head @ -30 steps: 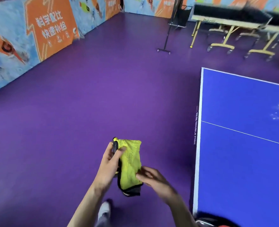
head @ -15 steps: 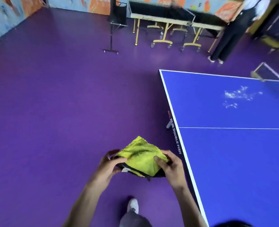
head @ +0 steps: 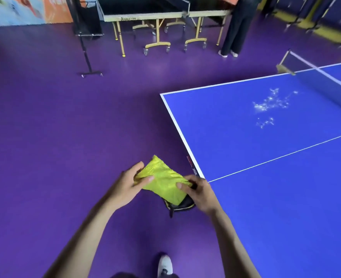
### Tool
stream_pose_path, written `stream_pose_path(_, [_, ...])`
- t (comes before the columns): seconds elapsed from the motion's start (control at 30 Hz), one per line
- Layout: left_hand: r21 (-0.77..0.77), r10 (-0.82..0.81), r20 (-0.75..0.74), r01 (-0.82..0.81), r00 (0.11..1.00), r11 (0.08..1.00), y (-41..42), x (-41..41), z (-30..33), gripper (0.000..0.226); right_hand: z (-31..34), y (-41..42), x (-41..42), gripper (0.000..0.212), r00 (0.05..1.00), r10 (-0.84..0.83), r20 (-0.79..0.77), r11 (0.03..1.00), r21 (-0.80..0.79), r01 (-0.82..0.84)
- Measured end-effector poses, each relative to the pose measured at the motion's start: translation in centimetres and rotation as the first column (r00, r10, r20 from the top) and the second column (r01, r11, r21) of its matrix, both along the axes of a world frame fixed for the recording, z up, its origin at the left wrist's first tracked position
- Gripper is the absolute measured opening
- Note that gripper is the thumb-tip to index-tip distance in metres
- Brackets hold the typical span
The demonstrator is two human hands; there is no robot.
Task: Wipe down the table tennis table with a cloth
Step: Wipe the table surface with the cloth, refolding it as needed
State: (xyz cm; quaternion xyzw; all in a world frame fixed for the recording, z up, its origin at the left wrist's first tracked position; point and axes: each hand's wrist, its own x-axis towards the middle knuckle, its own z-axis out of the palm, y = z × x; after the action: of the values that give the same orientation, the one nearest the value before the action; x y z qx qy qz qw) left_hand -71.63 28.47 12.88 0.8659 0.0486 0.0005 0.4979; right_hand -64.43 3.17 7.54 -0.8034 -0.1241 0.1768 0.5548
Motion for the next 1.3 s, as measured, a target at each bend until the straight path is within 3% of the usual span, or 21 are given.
stream_pose_path(0.07, [0.096, -0.035, 0.079, 0.028, 0.996, 0.995, 1.3, 3.6, -0.1, 0.04, 0.2, 1.0, 2.5, 0.029, 0.994, 0.031, -0.104, 0.999, 0.014, -0.03])
stream_pose_path(0.13, [0.145, -0.006, 0.1, -0.008, 0.995, 0.989, 2.3, 7.3, 0.2, 0.038, 0.0, 2.0, 5.0, 0.025, 0.974, 0.077, -0.214, 0.995, 0.085, -0.06])
stream_pose_path(0.23, [0.137, 0.042, 0.098, -0.055, 0.994, 0.989, 5.0, 12.9, -0.6, 0.033, -1.3, 3.8, 9.4, 0.017, 0.977, 0.07, -0.202, 0.996, 0.067, -0.058])
stream_pose_path(0.3, [0.126, 0.063, 0.076, -0.072, 0.995, 0.989, 7.2, 16.8, -1.9, 0.035, -2.5, 5.6, 12.4, 0.021, 0.983, -0.031, -0.179, 0.999, 0.033, 0.038])
stream_pose_path(0.47, [0.111, 0.081, 0.047, -0.086, 0.996, 0.99, 11.9, 27.2, -5.1, 0.039, -3.4, 10.8, 20.0, 0.03, 0.919, -0.336, -0.207, 0.901, 0.214, 0.378])
stream_pose_path(0.57, [-0.008, 0.024, 0.058, -0.024, 0.998, 1.0, 14.0, 32.6, -6.1, 0.033, -3.4, 14.2, 24.2, 0.022, 0.841, -0.501, -0.204, 0.821, 0.197, 0.536])
stream_pose_path(0.7, [-0.169, -0.233, 0.126, 0.253, 0.964, 0.953, 16.2, 40.0, -6.7, 0.021, -3.1, 16.6, 29.0, 0.018, 0.758, -0.647, -0.086, 0.743, 0.157, 0.651])
stream_pose_path(0.8, [-0.129, -0.36, 0.111, 0.372, 0.926, 0.919, 16.5, 45.6, -7.7, 0.016, -3.9, 17.5, 32.1, 0.033, 0.665, -0.746, -0.035, 0.658, 0.122, 0.743])
stream_pose_path(0.87, [-0.14, -0.417, 0.102, 0.428, 0.903, 0.893, 15.8, 49.1, -8.9, 0.026, -4.9, 17.7, 34.3, 0.033, 0.617, -0.787, 0.017, 0.616, 0.087, 0.783])
stream_pose_path(1.03, [-0.081, -0.389, 0.099, 0.397, 0.916, 0.914, 13.6, 58.3, -11.6, 0.031, -7.4, 18.5, 41.5, 0.029, 0.511, -0.857, 0.063, 0.515, 0.074, 0.854])
stream_pose_path(1.2, [0.054, -0.475, 0.017, 0.474, 0.88, 0.879, 13.4, 65.1, -13.5, 0.043, -10.0, 18.6, 47.8, 0.025, 0.528, -0.849, 0.005, 0.528, 0.051, 0.848])
stream_pose_path(1.3, [0.098, -0.533, -0.077, 0.539, 0.842, 0.837, 14.5, 69.1, -14.9, 0.047, -11.5, 18.6, 51.5, 0.025, 0.593, -0.803, -0.054, 0.592, 0.035, 0.805])
